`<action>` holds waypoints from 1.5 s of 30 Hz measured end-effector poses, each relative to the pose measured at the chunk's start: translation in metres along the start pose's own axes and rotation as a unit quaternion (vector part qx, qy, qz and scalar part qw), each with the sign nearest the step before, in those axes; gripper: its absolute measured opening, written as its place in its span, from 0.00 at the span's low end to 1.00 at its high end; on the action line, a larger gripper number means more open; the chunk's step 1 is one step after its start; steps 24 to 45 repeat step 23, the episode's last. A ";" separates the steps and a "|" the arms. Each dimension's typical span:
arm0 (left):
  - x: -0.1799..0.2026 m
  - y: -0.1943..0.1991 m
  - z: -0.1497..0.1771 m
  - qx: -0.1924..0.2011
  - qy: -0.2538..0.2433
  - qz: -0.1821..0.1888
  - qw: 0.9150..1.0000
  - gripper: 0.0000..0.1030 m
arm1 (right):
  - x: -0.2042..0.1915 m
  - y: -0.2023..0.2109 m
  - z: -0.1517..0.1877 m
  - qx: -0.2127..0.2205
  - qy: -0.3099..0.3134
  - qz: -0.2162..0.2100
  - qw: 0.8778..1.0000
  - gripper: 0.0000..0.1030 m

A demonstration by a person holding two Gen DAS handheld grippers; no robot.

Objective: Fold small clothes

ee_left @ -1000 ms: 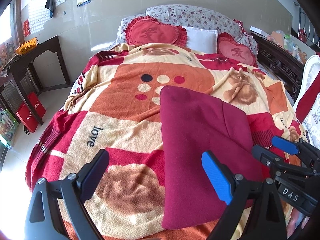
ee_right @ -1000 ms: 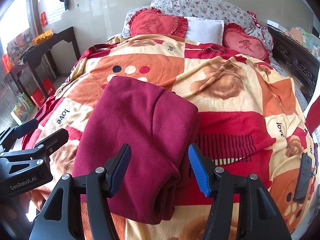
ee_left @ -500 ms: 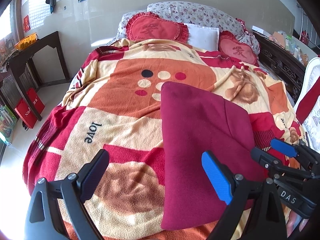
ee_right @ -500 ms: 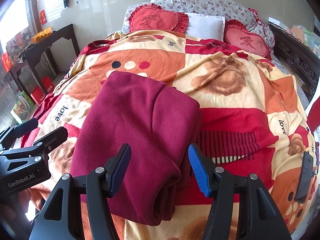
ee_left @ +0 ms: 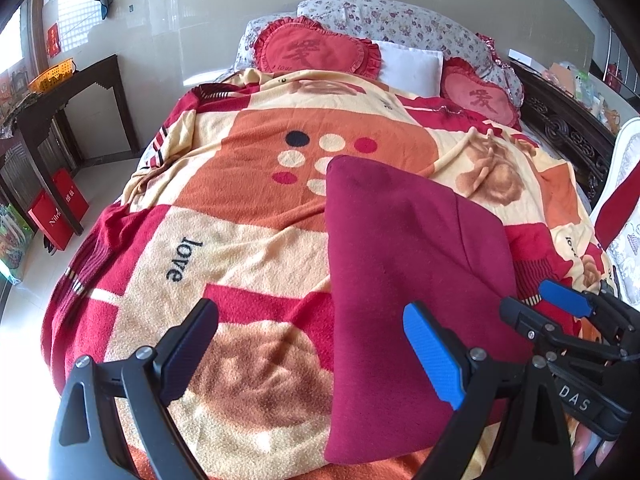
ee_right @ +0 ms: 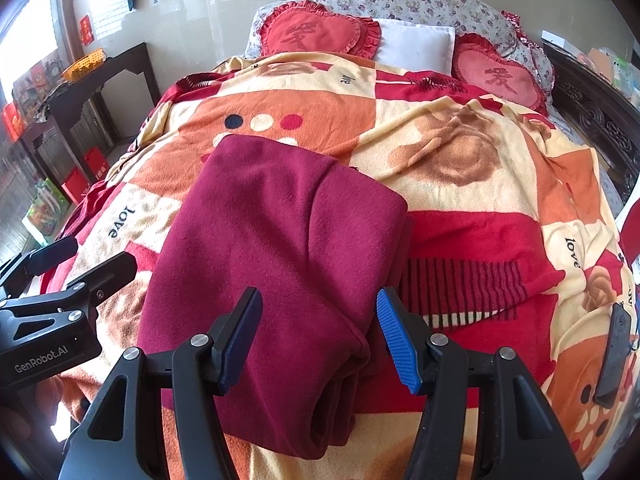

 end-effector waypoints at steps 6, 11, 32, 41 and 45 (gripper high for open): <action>0.000 -0.003 0.000 -0.002 -0.001 -0.002 1.000 0.93 | -0.002 -0.003 -0.001 -0.003 0.001 0.000 1.000 0.39; 0.000 -0.004 0.000 -0.003 -0.003 -0.002 1.000 0.93 | -0.002 -0.005 -0.001 -0.004 0.001 -0.001 1.000 0.39; -0.006 -0.016 0.000 -0.017 0.004 0.016 1.000 0.93 | 0.005 -0.013 -0.001 -0.009 -0.008 -0.007 1.000 0.39; -0.006 -0.016 0.000 -0.017 0.004 0.016 1.000 0.93 | 0.005 -0.013 -0.001 -0.009 -0.008 -0.007 1.000 0.39; -0.006 -0.016 0.000 -0.017 0.004 0.016 1.000 0.93 | 0.005 -0.013 -0.001 -0.009 -0.008 -0.007 1.000 0.39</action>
Point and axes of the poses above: each gripper's, at about its wrist camera, not at the fingertips, and y roughly against the way its jaws point, x to its right, z to its underside, the point moved 9 cm from there along -y, roughly the way its jaws point, and after that the axes turned 8 degrees about -z, right-handed, at the moved point
